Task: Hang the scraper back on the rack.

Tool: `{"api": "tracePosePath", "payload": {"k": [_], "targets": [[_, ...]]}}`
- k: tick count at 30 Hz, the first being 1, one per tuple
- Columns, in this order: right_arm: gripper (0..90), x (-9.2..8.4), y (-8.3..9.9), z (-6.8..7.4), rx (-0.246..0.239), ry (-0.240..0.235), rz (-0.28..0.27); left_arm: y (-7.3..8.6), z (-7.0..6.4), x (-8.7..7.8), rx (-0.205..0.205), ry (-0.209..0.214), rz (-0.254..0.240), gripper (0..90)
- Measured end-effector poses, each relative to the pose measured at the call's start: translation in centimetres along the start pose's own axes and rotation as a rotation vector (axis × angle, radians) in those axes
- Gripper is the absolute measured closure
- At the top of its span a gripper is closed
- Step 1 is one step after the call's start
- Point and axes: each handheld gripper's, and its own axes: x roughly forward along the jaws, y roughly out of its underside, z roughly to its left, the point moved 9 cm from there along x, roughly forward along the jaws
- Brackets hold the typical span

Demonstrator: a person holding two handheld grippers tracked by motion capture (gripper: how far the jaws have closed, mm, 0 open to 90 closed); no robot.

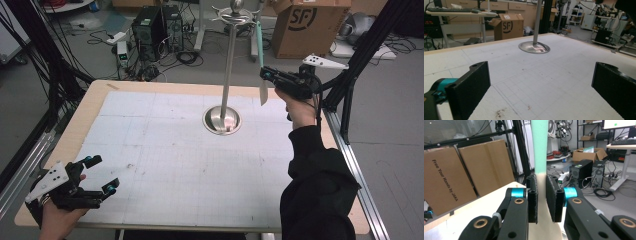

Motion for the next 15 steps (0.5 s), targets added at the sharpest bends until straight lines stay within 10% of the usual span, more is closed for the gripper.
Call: {"api": "tracePosePath", "payload": {"k": [15], "targets": [[80.5,1.8,0.6,0.7,-0.018,0.031,0.009,0.1,0.1,0.0,-0.002,-0.002,0.002,2.4]]}}
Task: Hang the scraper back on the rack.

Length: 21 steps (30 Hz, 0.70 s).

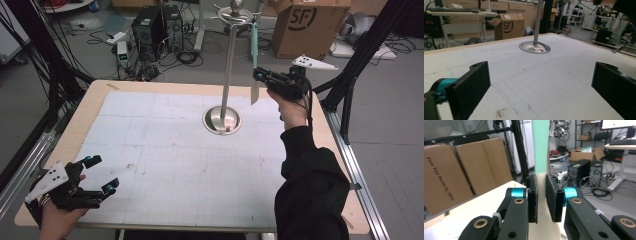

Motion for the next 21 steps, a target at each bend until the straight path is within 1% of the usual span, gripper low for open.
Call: {"api": "tracePosePath", "payload": {"k": [2,3,4,6,7,14,15,17,18,19,20,21], "targets": [[80.5,0.5,0.1,0.1,-0.002,0.012,0.002,-0.1,0.0,0.0,-0.002,0.001,-0.003,2.5],[80.5,0.5,0.1,0.1,-0.002,0.012,0.002,-0.1,-0.1,0.0,-0.002,0.001,-0.005,2.5],[80.5,1.0,0.2,0.0,-0.002,0.026,-0.001,-0.2,-0.1,0.0,0.0,0.003,-0.006,2.5],[80.5,1.3,0.2,0.1,-0.001,0.027,-0.002,-0.3,-0.1,-0.1,0.001,0.003,-0.009,2.5],[80.5,1.7,0.3,0.0,-0.007,0.039,-0.007,-0.3,-0.1,-0.2,0.001,0.003,-0.01,2.5],[79.8,2.1,0.3,0.0,-0.015,0.051,-0.012,-0.3,0.1,-0.4,-0.003,-0.002,-0.012,2.4],[78.6,2.1,0.3,0.0,-0.015,0.049,-0.016,-0.3,0.0,-0.4,-0.002,-0.001,-0.012,2.5],[72.1,1.8,0.3,-0.2,-0.017,0.078,-0.023,-0.2,0.0,-0.4,-0.002,-0.001,-0.011,2.4],[70.7,1.5,0.5,-0.2,-0.01,0.076,-0.026,-0.2,0.0,-0.4,-0.001,-0.001,-0.009,2.5],[67.7,1.3,0.6,-0.2,-0.011,0.081,-0.022,-0.1,0.0,-0.3,-0.002,0.001,-0.009,2.5],[67.7,1.3,0.6,-0.2,-0.011,0.081,-0.022,-0.1,0.0,-0.3,-0.003,0.002,-0.007,2.5],[65.0,1.2,0.7,-0.2,-0.013,0.076,-0.02,0.0,0.1,-0.2,-0.004,0.002,-0.006,2.5]]}}
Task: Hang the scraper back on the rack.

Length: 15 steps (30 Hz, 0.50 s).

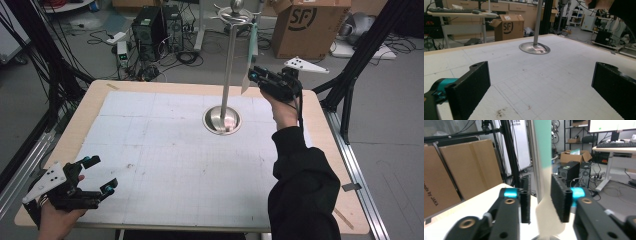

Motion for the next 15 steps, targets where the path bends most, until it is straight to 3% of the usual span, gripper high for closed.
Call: {"api": "tracePosePath", "payload": {"k": [4,6,8,12,13,15], "targets": [[58.0,-0.8,0.7,0.8,-0.034,-0.01,-0.006,0.2,0.2,0.1,-0.006,-0.005,0.003,2.4],[48.0,-1.2,1.7,1.8,-0.057,-0.039,0.01,0.1,0.3,0.2,-0.005,-0.007,0.001,2.5],[45.6,-1.4,2.1,2.1,-0.069,-0.048,0.012,0.0,0.4,0.4,-0.005,-0.004,0.0,2.5],[30.6,-2.3,3.3,3.3,-0.087,-0.065,0.01,0.0,0.4,0.9,-0.008,0.004,0.001,2.5],[19.7,-2.9,3.8,3.8,-0.076,-0.065,-0.008,0.0,0.4,1.0,-0.008,0.006,0.002,2.5],[15.0,-3.1,4.1,4.1,-0.065,-0.067,-0.016,0.1,0.4,1.4,-0.007,0.012,0.005,2.4]]}}
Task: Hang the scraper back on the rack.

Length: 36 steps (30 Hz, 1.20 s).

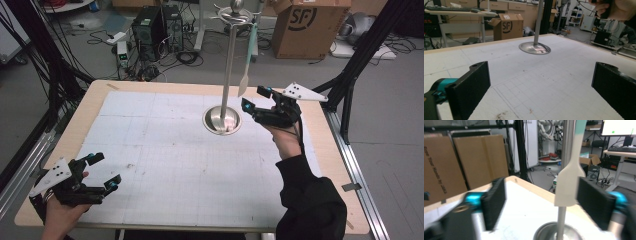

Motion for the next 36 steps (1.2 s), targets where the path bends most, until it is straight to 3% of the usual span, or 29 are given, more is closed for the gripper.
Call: {"api": "tracePosePath", "payload": {"k": [3,6,12,16,22,25,28,36], "targets": [[0.0,-0.8,1.6,0.9,0.026,-0.004,0.004,0.1,-0.2,0.5,0.003,0.009,0.004,2.4],[0.0,-1.3,2.5,1.5,0.027,-0.016,0.016,0.2,-0.4,0.9,0.008,0.019,0.01,2.5],[0.0,-2.9,4.8,3.4,-0.073,-0.007,0.009,0.1,-0.4,1.2,0.006,0.024,0.006,2.5],[0.0,-4.4,7.0,5.6,-0.143,-0.026,0.013,0.0,-0.4,1.5,0.005,0.027,0.0,2.4],[0.0,-5.5,9.1,6.8,-0.136,-0.074,0.016,-0.1,-1.0,1.9,0.002,0.076,-0.015,2.4],[0.0,-5.8,10.2,6.6,-0.103,-0.094,0.042,0.0,-1.1,2.2,0.005,0.073,-0.004,2.4],[0.0,-6.5,10.6,6.3,-0.078,-0.098,0.029,-0.1,-1.1,2.1,0.009,0.073,-0.007,2.4],[0.0,-8.4,12.8,4.0,-0.038,-0.076,0.027,-0.6,-0.4,1.5,0.014,0.04,-0.022,2.4]]}}
